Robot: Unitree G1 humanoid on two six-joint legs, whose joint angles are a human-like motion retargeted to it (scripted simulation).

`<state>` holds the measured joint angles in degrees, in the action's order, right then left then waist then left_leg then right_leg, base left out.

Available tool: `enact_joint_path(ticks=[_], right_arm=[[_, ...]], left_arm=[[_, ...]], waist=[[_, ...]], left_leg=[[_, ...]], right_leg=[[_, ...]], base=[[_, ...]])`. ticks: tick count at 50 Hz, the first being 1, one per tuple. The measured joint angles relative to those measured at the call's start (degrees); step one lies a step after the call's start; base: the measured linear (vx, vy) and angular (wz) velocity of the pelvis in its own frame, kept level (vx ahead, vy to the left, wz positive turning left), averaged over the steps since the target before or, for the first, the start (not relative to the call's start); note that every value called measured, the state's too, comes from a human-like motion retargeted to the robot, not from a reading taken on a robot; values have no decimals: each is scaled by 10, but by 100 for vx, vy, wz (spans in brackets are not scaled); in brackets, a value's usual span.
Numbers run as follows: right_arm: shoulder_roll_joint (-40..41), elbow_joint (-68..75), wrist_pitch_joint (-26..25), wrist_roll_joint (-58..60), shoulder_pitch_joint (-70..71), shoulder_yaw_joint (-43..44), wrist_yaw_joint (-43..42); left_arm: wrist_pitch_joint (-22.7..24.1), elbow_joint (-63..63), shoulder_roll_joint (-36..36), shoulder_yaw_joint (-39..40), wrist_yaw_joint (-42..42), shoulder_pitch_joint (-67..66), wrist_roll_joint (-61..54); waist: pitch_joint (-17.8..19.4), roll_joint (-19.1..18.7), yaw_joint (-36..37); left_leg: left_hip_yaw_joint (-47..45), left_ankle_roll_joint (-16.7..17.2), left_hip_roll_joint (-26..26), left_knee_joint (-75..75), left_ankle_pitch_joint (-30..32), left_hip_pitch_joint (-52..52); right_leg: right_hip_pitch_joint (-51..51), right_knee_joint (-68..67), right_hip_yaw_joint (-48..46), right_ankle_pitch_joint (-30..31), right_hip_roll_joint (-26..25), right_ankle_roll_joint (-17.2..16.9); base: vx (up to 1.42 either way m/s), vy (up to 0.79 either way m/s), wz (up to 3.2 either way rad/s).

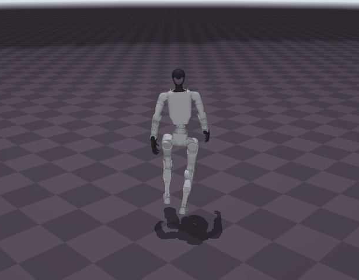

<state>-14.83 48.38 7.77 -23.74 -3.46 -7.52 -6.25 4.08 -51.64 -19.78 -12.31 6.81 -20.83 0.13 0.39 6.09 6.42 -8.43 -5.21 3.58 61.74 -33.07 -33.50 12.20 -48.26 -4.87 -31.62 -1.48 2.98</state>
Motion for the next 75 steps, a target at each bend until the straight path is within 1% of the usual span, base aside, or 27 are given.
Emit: enact_joint_path(ticks=[3, 5, 7, 10, 12, 15, 19, 21, 23, 27, 29, 31, 35, 37, 40, 44, 46, 48, 53, 55, 57, 60, 62, 66, 70, 73, 75], right_arm=[[-6, -92, 9, 0, -14, -10, 30], [-12, -130, 15, 4, -21, -13, 39], [-16, -135, 15, 18, -29, -17, 28], [-11, -82, 1, 59, -39, -30, 5], [2, -1, -11, 93, -35, -39, 9], [9, 113, -26, 133, -54, -43, 49], [12, 186, -52, 147, -108, -39, 89], [5, 201, -60, 146, -125, -36, 95], [-6, 205, -61, 150, -135, -37, 89], [-28, 181, -50, 174, -77, -49, 51], [-22, 137, -40, 171, -41, -48, 40], [-14, 69, -29, 153, -30, -45, 52], [-26, -68, -14, 121, -35, -41, 106], [-37, -112, -10, 116, -37, -34, 118], [-47, -129, -6, 126, -45, -25, 102], [-36, -37, -24, 174, -47, -27, 64], [-25, 43, -31, 199, -41, -29, 72], [-20, 107, -38, 217, -56, -30, 93], [-13, 208, -61, 223, -103, -17, 135], [-18, 224, -68, 217, -113, -11, 137], [-29, 226, -70, 217, -110, -12, 126], [-42, 207, -64, 218, -71, -23, 89], [-41, 159, -56, 197, -30, -23, 66], [-31, 5, -31, 130, -12, -17, 69], [-38, -111, -15, 89, -13, -19, 99], [-42, -134, -10, 84, -24, -21, 95], [-44, -116, -16, 90, -20, -25, 79]], left_arm=[[-3, -53, 15, 48, 0, -53, 2], [-6, -67, 18, 71, -13, -67, -2], [-7, -70, 13, 89, -42, -58, -8], [-4, -55, 0, 113, -107, 5, -28], [4, -10, -10, 122, -149, 78, -53], [32, 123, -21, 110, -167, 151, -83], [74, 297, -45, 73, -141, 191, -99], [86, 349, -55, 60, -131, 201, -96], [89, 372, -57, 53, -128, 196, -90], [45, 325, -32, 55, -124, 162, -75], [21, 245, -6, 52, -102, 138, -60], [8, 152, 14, 45, -68, 103, -42], [-8, -6, 46, 52, -12, 28, -10], [-13, -45, 51, 62, -2, -3, 0], [-21, -76, 38, 74, -8, -36, 9], [-21, -90, 2, 97, -59, 3, 9], [-17, -68, -8, 109, -79, 49, -12], [-5, -18, -11, 113, -88, 81, -37], [36, 119, -27, 87, -75, 120, -71], [45, 155, -34, 77, -67, 122, -71], [44, 168, -35, 70, -67, 118, -66], [21, 144, -19, 63, -72, 108, -50], [1, 90, 1, 61, -62, 107, -40], [-14, -32, 36, 65, -20, 62, -23], [-22, -132, 53, 95, -2, 17, -17], [-28, -155, 43, 111, -14, -10, -20], [-29, -161, 19, 126, -34, -4, -25]], waist=[[-12, 36, -5], [-14, 48, -14], [-9, 57, -28], [1, 66, -55], [0, 54, -72], [-3, 22, -91], [-23, -22, -89], [-27, -36, -80], [-32, -44, -67], [6, -45, -34], [10, -27, -16], [6, -8, 0], [-11, 27, -1], [-14, 38, -15], [-8, 49, -38], [11, 45, -60], [12, 27, -64], [12, 11, -72], [-1, -38, -70], [-6, -53, -60], [-2, -63, -46], [14, -60, -18], [17, -39, 3], [8, 11, 34], [-2, 58, 27], [-5, 72, 14], [6, 83, 4]], left_leg=[[-18, 25, -70, -247, 62, 18], [-16, 15, -97, -266, 70, 28], [-19, -19, -112, -191, 28, 36], [-33, -60, -122, -92, -78, 78], [-24, -46, -117, -108, -101, 138], [22, 16, -112, -193, -25, 256], [51, 90, -53, -167, 118, 323], [53, 103, -23, -61, 163, 312], [46, 91, 11, 58, 175, 285], [42, 13, 74, 251, 66, 155], [28, -13, 64, 212, 24, 78], [8, -12, 36, 89, 11, 35], [-4, 35, -64, -274, 82, 40], [13, 35, -105, -350, 113, 54], [27, -3, -137, -236, 80, 47], [18, -48, -134, -77, -46, 77], [36, -33, -125, -101, -57, 134], [65, -3, -124, -151, -21, 211], [116, 85, -77, -148, 109, 320], [122, 111, -60, -50, 157, 311], [116, 118, -40, 77, 184, 280], [87, 65, 5, 233, 126, 186], [62, 24, 12, 233, 74, 105], [11, 1, -17, 22, 35, 27], [-1, 22, -96, -260, 94, 42], [12, -4, -129, -235, 86, 47], [9, -36, -142, -159, 41, 52]], right_leg=[[-41, -45, 25, 107, 51, -60], [-30, -145, 33, 146, 84, -70], [13, -274, 33, 142, 130, -50], [121, -406, 31, 67, 180, 0], [194, -379, 11, 5, 167, 21], [236, -192, -39, -34, 123, 21], [202, 147, -78, 40, 19, -27], [187, 176, -83, 50, -11, -17], [179, 110, -78, 23, -26, 22], [126, -63, -59, -109, -38, 91], [69, -53, -41, -112, -30, 78], [7, -10, -10, -68, -24, 43], [-69, 0, 48, 47, 7, -35], [-61, -84, 66, 87, 24, -62], [-17, -274, 76, 118, 60, -73], [130, -441, 67, 72, 105, -15], [201, -401, 48, 36, 95, 9], [231, -287, 21, 11, 82, 15], [196, 105, -18, 44, -8, -26], [181, 125, -26, 45, -31, -14], [170, 54, -31, 13, -42, 26], [136, -50, -30, -79, -38, 77], [92, -47, -27, -89, -20, 72], [-2, 4, 14, 7, 13, 2], [-32, -63, 46, 99, 63, -59], [-6, -213, 54, 130, 95, -66], [39, -334, 59, 131, 128, -51]], base=[[165, 13, -74], [162, 14, -76], [162, 15, -76], [162, 15, -56], [165, 9, -20], [168, -3, 11], [162, -8, -29], [156, -5, -45], [156, -3, -39], [151, -4, -39], [152, 2, -53], [155, 8, -59], [154, 11, -40], [154, 10, -30], [156, 10, -39], [157, 11, -36], [158, 7, 14], [160, 0, 65], [152, -7, 43], [141, -5, 22], [138, -4, 28], [135, -4, 31], [133, -1, 23], [134, 6, 13], [131, 9, 26], [130, 6, 16], [129, 6, 4]])
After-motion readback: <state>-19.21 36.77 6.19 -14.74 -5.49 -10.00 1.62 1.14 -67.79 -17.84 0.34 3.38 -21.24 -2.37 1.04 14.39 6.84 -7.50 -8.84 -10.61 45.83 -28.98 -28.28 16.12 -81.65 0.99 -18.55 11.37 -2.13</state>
